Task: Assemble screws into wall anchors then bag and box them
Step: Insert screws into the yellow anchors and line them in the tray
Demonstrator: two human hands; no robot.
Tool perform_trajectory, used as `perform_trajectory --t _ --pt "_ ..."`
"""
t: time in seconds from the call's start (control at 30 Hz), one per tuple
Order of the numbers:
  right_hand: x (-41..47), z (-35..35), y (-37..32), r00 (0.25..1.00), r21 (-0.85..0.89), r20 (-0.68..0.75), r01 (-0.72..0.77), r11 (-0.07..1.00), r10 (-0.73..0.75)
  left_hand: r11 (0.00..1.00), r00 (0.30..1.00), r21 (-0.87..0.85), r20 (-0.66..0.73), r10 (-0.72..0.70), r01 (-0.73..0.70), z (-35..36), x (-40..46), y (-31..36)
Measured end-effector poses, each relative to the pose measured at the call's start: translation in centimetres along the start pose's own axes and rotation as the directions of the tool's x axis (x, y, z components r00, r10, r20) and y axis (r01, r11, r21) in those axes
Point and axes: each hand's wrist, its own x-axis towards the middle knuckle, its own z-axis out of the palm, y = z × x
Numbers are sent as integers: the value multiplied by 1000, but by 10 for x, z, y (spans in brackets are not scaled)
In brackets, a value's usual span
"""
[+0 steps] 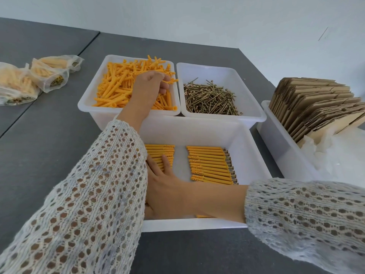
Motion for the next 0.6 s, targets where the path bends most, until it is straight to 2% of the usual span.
perform_trajectory --t 0.17,0.27,0.6 --pt "2 3 -6 998 -49 -3 -61 997 61 1000 1000 -5 0 -8 8 1 1 0" --pt "6 8 -11 993 -43 -39 -115 992 113 1000 1000 -1 4 -4 4 2 2 0" --pt "12 14 -12 984 23 -76 -157 987 159 999 1000 35 -4 5 -5 1 2 -1"
